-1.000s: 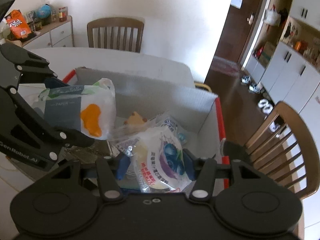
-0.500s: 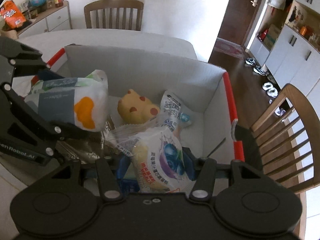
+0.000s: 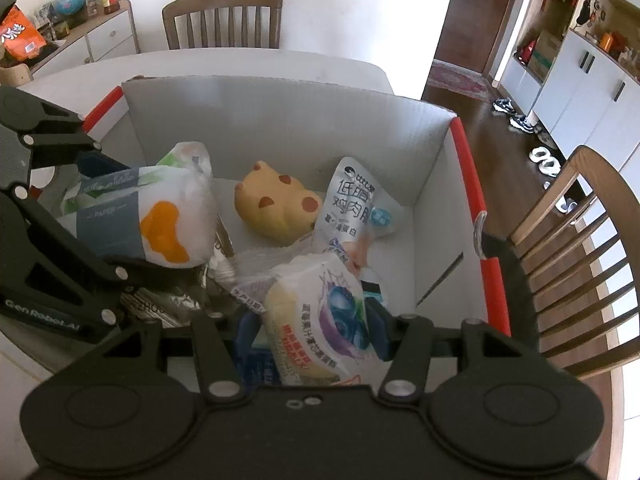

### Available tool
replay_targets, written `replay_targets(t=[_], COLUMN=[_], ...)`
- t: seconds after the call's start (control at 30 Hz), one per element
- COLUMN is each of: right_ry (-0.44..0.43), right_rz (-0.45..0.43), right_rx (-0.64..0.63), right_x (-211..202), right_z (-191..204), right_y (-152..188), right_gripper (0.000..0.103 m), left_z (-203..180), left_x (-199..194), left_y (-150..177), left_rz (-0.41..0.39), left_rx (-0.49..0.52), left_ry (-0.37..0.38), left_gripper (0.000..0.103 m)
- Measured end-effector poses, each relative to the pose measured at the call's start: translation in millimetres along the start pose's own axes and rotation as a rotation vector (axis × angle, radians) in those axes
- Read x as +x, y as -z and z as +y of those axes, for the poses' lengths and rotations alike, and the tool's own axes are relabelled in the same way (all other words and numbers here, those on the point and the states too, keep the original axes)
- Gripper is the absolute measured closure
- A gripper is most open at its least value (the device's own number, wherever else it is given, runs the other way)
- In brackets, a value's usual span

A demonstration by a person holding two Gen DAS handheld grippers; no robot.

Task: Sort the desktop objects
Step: 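Lower and release the tissue pack with the left tool while the right tool releases the bread bag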

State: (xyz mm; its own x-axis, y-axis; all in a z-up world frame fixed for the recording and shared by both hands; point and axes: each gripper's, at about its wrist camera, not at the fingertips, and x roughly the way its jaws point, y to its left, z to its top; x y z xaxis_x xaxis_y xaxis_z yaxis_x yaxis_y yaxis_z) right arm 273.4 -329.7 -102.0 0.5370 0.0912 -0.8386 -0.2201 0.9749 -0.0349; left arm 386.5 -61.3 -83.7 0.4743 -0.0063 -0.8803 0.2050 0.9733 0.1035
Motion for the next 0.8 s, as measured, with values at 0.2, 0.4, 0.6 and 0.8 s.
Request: replay_targets(t=[0.2, 0.4, 0.6, 0.8], right_ry=[-0.003, -0.007, -0.012, -0.021], right_rz=[0.001, -0.024, -0.045, -0.066], right_rx=[-0.006, 0.007, 0.019, 0.020], right_x=[-2.5, -9.9, -21.6, -34.7], right_z=[0.0, -1.7, -4.3, -4.5], right_y=[1.4, 2.3, 0.4, -0.7], right_gripper=[0.047, 0.039, 0.038, 0.038], left_z=[-3.1, -4.3, -4.0, -3.9], left_x=[3.9, 2.5, -2.0, -10.5], left_y=[-0.8, -1.2, -0.5, 1.8], left_rz=[0.018, 0.019, 0.016, -0.001], left_rx=[0.014, 0.010, -0.007, -0.018], left_ry=[0.010, 0.012, 0.014, 0.014], left_gripper=[0.028, 0.026, 0.016, 0.016])
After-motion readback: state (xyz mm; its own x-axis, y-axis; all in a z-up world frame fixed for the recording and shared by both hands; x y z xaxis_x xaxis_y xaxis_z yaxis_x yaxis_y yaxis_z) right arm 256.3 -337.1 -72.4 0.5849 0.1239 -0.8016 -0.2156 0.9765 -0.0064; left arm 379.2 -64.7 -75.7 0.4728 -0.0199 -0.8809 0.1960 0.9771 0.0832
